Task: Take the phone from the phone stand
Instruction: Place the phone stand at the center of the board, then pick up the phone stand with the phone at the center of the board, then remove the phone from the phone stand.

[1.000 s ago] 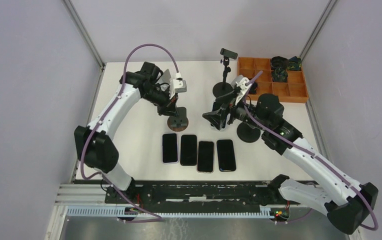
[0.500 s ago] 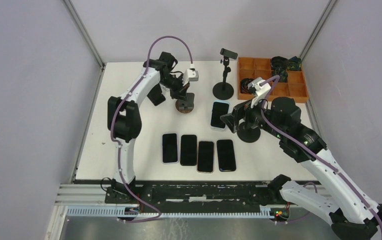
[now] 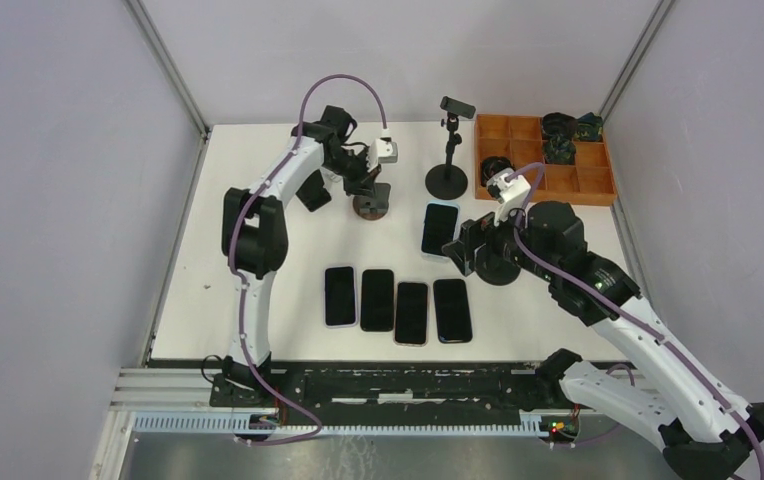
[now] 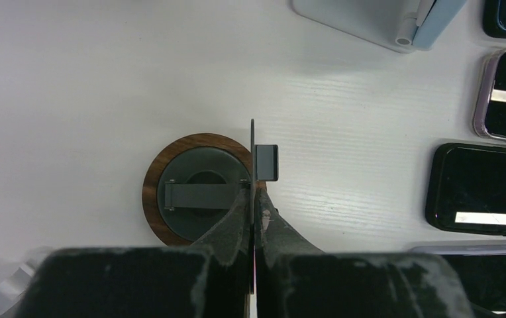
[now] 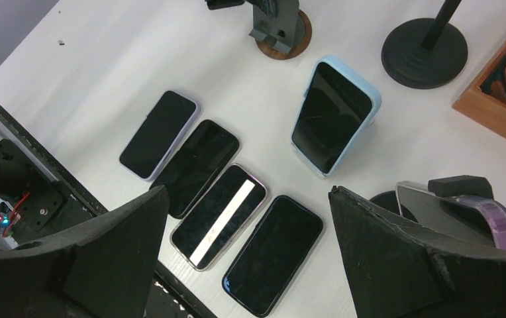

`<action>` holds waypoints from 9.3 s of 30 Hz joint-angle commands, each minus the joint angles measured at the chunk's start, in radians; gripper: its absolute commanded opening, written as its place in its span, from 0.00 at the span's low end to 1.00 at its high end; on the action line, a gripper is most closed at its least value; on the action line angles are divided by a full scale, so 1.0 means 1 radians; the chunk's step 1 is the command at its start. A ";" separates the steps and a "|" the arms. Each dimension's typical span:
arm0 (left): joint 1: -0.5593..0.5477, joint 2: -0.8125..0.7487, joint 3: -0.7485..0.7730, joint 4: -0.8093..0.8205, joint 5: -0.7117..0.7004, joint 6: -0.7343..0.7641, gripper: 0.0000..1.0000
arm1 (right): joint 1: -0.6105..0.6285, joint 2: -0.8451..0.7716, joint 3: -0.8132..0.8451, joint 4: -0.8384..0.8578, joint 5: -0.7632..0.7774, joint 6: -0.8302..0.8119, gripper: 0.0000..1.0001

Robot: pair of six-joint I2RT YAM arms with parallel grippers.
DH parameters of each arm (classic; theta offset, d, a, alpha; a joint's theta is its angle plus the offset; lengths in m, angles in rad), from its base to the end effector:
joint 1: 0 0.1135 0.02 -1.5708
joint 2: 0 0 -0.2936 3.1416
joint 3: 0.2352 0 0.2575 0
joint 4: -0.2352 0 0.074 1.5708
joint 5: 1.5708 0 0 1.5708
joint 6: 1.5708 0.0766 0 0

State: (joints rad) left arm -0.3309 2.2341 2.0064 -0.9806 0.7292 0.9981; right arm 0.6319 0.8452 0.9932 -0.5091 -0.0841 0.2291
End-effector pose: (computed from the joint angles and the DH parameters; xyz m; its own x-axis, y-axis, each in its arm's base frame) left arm 0.4608 -0.2123 0.2242 -0.0878 0.6928 -0.7157 0.9956 0.0853 -0.0396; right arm 0.1613 0.1261 0.3763 -0.4257 -0.0312 -0.9043 -0.5702 0.7852 0.2414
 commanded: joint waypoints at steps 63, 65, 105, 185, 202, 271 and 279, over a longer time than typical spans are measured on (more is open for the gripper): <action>-0.208 -0.148 -0.724 1.289 0.285 -1.199 0.84 | -0.016 -0.034 -0.067 0.165 0.063 0.025 0.98; -0.208 -0.134 -0.719 1.296 0.301 -1.201 0.82 | -0.016 -0.036 -0.065 0.164 0.064 0.018 0.98; -0.192 -0.531 -0.563 0.557 0.373 -0.893 0.02 | -0.018 -0.021 -0.148 0.305 -0.106 0.138 0.90; 0.053 -1.147 -0.506 -0.188 0.392 0.128 0.96 | 0.191 0.278 -0.327 1.805 -0.620 0.979 0.00; 0.046 -1.233 -0.549 -0.152 0.480 0.082 0.87 | 0.300 0.439 -0.192 1.876 -0.617 1.001 0.00; 0.018 -1.266 -0.602 -0.039 0.634 -0.137 0.02 | 0.346 0.308 0.177 0.814 0.087 0.165 0.58; 0.018 -1.263 -0.614 -0.041 0.603 -0.126 0.02 | 0.345 0.271 0.184 0.789 0.086 0.173 0.43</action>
State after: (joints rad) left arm -0.2836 1.0061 1.3750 -0.9447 1.1656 0.9054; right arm 1.0279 1.1641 1.1217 0.1886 -0.2413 0.4423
